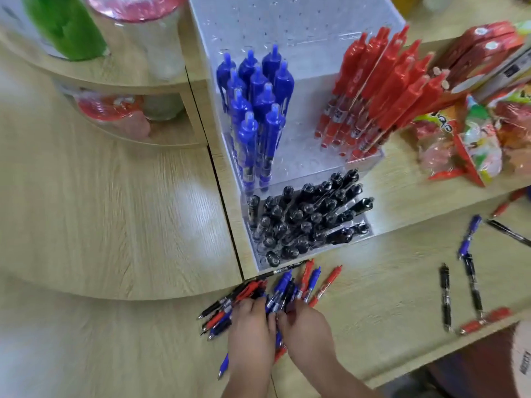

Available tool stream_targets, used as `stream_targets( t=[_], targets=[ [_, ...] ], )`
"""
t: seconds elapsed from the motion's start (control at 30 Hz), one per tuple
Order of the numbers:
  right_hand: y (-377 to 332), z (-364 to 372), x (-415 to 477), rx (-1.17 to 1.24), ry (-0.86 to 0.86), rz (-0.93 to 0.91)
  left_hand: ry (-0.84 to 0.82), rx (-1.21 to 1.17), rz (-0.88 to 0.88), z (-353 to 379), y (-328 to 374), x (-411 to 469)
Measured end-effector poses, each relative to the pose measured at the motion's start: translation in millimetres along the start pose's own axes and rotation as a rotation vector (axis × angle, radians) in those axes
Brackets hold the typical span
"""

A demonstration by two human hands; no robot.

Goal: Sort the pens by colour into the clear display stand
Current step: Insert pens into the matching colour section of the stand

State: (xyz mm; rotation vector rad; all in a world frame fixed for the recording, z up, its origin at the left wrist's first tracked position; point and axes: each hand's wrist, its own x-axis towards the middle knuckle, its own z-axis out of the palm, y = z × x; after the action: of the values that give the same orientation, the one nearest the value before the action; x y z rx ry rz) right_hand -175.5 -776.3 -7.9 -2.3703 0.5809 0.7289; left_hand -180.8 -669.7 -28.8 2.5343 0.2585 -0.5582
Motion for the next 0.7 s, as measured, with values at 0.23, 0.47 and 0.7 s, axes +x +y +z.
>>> stream_targets(
  t=[0.23,0.47,0.7],
  targets=[
    [-6,7,10,0.021,0.029,0.084,-0.070,0.034,-0.099,-1,9,5],
    [8,-2,24,0.271,-0.207,0.106,-0.307,-0.406,-0.276,-21,0,6],
    [14,-14,21,0.508,-0.369,0.054,-0.448,-0.525,-0.293,-39,-5,2]
  ],
)
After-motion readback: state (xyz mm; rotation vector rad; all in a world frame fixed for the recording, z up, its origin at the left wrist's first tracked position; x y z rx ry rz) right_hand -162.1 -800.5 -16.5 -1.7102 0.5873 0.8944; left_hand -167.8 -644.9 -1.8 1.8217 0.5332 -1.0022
